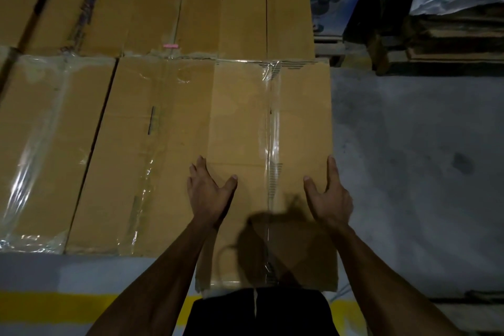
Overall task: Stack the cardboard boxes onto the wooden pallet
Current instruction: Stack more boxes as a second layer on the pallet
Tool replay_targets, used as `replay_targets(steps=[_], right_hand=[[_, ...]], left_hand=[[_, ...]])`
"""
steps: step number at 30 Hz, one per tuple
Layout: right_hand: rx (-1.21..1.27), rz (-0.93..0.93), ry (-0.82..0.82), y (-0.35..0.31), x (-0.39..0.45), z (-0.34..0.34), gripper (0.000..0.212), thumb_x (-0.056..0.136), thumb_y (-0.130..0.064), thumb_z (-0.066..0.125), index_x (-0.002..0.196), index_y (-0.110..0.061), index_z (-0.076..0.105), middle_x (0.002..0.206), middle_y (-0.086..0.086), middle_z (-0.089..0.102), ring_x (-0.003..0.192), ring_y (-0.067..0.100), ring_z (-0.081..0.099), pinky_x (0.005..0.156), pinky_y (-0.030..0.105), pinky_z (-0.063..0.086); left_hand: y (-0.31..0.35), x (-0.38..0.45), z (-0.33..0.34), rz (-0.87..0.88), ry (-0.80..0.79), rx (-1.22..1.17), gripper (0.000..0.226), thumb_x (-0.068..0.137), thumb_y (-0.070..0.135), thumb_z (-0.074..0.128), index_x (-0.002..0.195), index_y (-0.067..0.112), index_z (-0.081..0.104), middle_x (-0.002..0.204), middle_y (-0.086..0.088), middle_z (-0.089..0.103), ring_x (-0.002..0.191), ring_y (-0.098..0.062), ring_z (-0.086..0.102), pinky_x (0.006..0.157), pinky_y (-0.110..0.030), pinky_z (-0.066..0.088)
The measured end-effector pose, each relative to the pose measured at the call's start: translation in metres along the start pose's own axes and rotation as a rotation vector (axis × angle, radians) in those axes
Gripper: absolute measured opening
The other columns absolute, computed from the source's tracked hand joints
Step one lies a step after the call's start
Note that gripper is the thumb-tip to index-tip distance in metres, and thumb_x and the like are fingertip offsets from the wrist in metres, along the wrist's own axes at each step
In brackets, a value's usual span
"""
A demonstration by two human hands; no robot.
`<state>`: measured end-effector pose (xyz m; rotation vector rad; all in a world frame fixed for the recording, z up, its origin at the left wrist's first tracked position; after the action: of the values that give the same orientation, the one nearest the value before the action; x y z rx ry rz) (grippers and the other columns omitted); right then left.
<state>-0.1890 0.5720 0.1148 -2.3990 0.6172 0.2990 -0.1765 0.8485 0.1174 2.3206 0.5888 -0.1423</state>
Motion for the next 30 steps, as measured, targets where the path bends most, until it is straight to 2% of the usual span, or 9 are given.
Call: replay_targets(steps=[2,8,12,20,22,26,30], right_hand=[[-0.006,-0.006,0.000,0.000,0.002,0.001,0.081,0.096,-0.061,0.050,0.160,-0.037,0.005,0.140,0.015,0.056,0.121,0.038,0.056,0.101,0.047,0.042],[-0.006,-0.013,0.037,0.000,0.006,0.005,0.080,0.095,-0.061,0.050,0.159,-0.039,0.008,0.146,0.012,0.053,0.125,0.037,0.055,0.103,0.048,0.042],[-0.022,-0.027,0.033,0.001,0.011,0.009,0.080,0.095,-0.063,0.047,0.159,-0.040,0.005,0.143,0.014,0.055,0.122,0.037,0.057,0.102,0.048,0.043],[-0.077,-0.041,0.021,-0.002,0.030,0.020,0.077,0.095,-0.066,0.041,0.157,-0.041,0.002,0.136,0.014,0.060,0.116,0.036,0.061,0.099,0.051,0.047],[-0.090,-0.041,0.018,-0.002,0.035,0.022,0.077,0.095,-0.066,0.040,0.157,-0.040,0.002,0.132,0.014,0.062,0.113,0.036,0.062,0.098,0.050,0.048],[-0.108,-0.045,0.004,-0.003,0.042,0.026,0.076,0.096,-0.065,0.041,0.157,-0.040,0.003,0.132,0.014,0.061,0.115,0.034,0.061,0.098,0.050,0.046],[-0.127,-0.045,-0.014,-0.006,0.045,0.026,0.075,0.097,-0.065,0.038,0.158,-0.040,0.002,0.136,0.017,0.057,0.115,0.036,0.059,0.098,0.050,0.046]], left_hand=[[-0.002,0.004,0.003,0.004,0.006,0.025,0.096,0.084,0.044,0.071,0.154,0.005,0.019,0.161,-0.013,0.022,0.151,-0.028,0.010,0.122,-0.047,0.010],[-0.002,0.008,0.006,0.013,0.020,0.049,0.095,0.085,0.046,0.069,0.154,0.005,0.017,0.162,-0.012,0.020,0.151,-0.027,0.008,0.122,-0.043,0.006],[-0.001,0.012,0.007,0.010,-0.001,0.083,0.096,0.086,0.047,0.067,0.155,0.004,0.015,0.162,-0.013,0.018,0.152,-0.027,0.007,0.122,-0.043,0.005],[-0.003,0.019,0.012,0.099,-0.005,0.180,0.093,0.089,0.046,0.063,0.155,0.002,0.015,0.162,-0.017,0.019,0.151,-0.031,0.011,0.123,-0.043,0.010],[-0.007,0.020,0.015,0.147,-0.008,0.251,0.092,0.091,0.053,0.055,0.155,0.002,0.013,0.162,-0.016,0.017,0.151,-0.031,0.009,0.122,-0.042,0.008],[-0.014,0.027,0.024,0.210,-0.036,0.449,0.091,0.091,0.065,0.022,0.156,0.004,0.004,0.164,-0.015,0.006,0.152,-0.027,0.000,0.122,-0.040,0.002],[-0.016,0.030,0.028,0.232,-0.044,0.529,0.090,0.091,0.066,0.014,0.156,0.005,0.001,0.164,-0.015,0.003,0.152,-0.027,-0.002,0.120,-0.039,-0.002]])
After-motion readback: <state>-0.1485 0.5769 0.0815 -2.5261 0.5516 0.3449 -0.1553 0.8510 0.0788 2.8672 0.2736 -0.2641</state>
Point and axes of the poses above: each hand's wrist, its own x-axis towards the middle knuckle, its own z-axis out of the palm, y = z × x, the point moved 3 cm from there along x, towards the middle knuckle
